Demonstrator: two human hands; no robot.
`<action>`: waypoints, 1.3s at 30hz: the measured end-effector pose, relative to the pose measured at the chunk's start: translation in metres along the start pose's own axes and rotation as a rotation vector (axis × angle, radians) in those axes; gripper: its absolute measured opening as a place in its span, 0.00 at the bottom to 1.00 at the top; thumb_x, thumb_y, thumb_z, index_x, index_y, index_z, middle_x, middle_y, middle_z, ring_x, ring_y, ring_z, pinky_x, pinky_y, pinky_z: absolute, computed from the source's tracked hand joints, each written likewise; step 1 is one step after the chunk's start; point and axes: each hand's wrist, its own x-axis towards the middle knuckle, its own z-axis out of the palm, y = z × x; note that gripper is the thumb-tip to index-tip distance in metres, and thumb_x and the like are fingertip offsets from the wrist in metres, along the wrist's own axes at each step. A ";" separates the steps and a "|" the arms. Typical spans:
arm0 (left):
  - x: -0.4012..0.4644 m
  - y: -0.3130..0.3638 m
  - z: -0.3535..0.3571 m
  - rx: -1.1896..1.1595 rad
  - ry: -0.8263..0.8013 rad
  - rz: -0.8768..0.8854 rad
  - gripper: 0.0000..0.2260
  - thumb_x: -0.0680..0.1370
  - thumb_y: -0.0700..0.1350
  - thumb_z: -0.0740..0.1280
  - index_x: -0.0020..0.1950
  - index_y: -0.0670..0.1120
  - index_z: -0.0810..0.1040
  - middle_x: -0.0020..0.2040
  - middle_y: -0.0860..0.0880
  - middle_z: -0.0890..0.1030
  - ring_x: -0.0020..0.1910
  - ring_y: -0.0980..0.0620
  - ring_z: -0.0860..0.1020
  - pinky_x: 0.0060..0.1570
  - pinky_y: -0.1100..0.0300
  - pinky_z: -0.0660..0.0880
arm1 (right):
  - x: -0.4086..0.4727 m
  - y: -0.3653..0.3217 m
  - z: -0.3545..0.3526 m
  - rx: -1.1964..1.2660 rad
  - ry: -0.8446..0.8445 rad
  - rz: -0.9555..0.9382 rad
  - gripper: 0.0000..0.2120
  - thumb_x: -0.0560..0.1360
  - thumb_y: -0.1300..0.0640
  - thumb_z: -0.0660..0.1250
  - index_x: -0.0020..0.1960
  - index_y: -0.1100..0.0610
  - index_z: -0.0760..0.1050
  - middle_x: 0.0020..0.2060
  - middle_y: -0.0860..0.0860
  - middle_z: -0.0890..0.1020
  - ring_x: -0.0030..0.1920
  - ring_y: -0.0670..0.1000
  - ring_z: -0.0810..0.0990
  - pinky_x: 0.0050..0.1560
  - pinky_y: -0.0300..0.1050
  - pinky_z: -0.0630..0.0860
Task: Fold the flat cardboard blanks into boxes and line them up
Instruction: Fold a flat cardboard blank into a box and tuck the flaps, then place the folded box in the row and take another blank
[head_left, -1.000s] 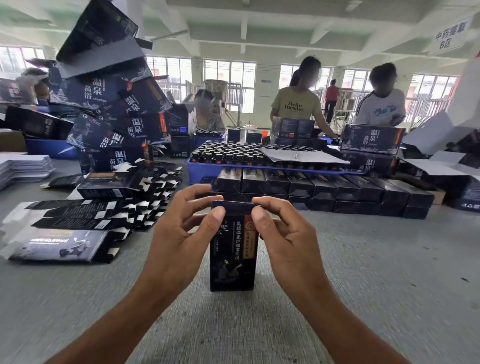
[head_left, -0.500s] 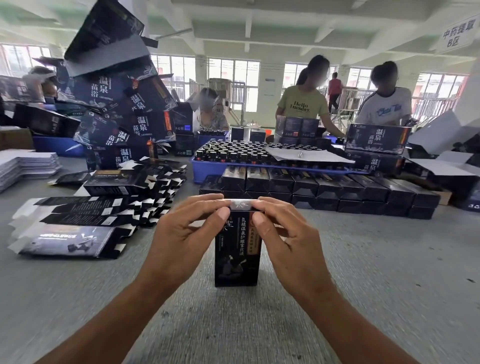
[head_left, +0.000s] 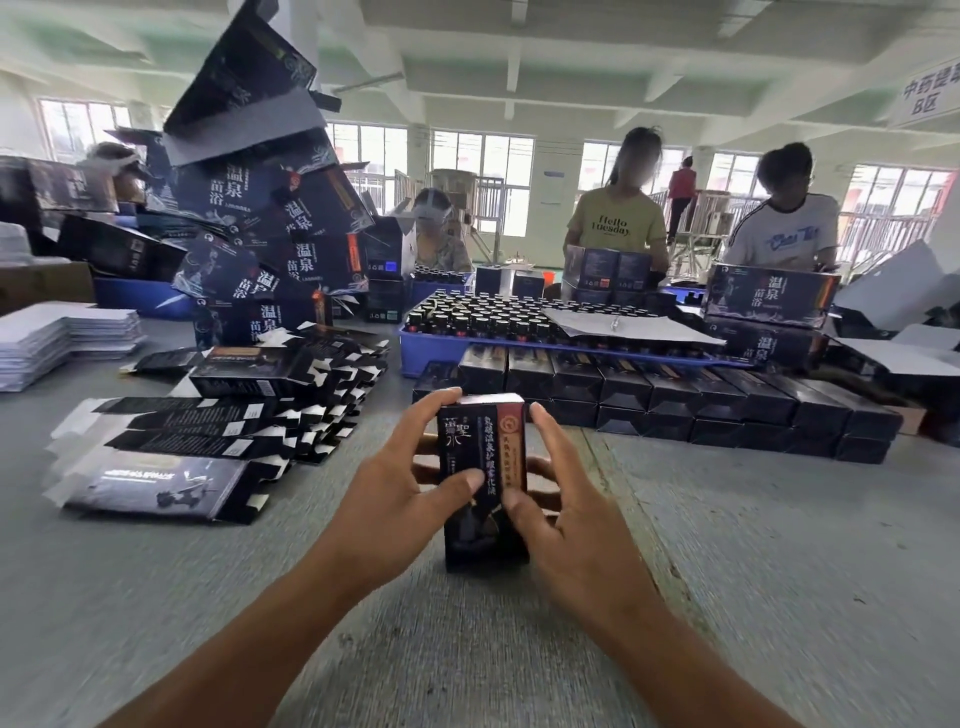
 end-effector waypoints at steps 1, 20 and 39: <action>0.001 -0.001 -0.002 -0.035 0.028 -0.038 0.30 0.76 0.45 0.74 0.69 0.70 0.66 0.51 0.59 0.83 0.49 0.56 0.84 0.44 0.58 0.83 | -0.001 0.001 0.001 -0.026 -0.057 0.016 0.38 0.80 0.48 0.67 0.74 0.25 0.44 0.59 0.34 0.73 0.50 0.34 0.78 0.52 0.34 0.73; 0.011 -0.024 -0.016 -0.334 0.154 -0.578 0.17 0.80 0.58 0.67 0.65 0.53 0.72 0.40 0.49 0.87 0.37 0.48 0.86 0.31 0.59 0.79 | -0.006 -0.001 0.013 -0.461 -0.211 -0.170 0.35 0.79 0.51 0.69 0.79 0.41 0.56 0.70 0.39 0.71 0.60 0.37 0.72 0.54 0.19 0.62; 0.014 -0.068 -0.018 1.039 -0.022 -0.349 0.20 0.82 0.57 0.50 0.67 0.55 0.74 0.63 0.53 0.74 0.66 0.48 0.68 0.67 0.48 0.64 | 0.183 0.001 0.082 -0.882 -0.041 -0.182 0.30 0.79 0.46 0.66 0.77 0.51 0.61 0.77 0.49 0.63 0.78 0.56 0.55 0.74 0.57 0.59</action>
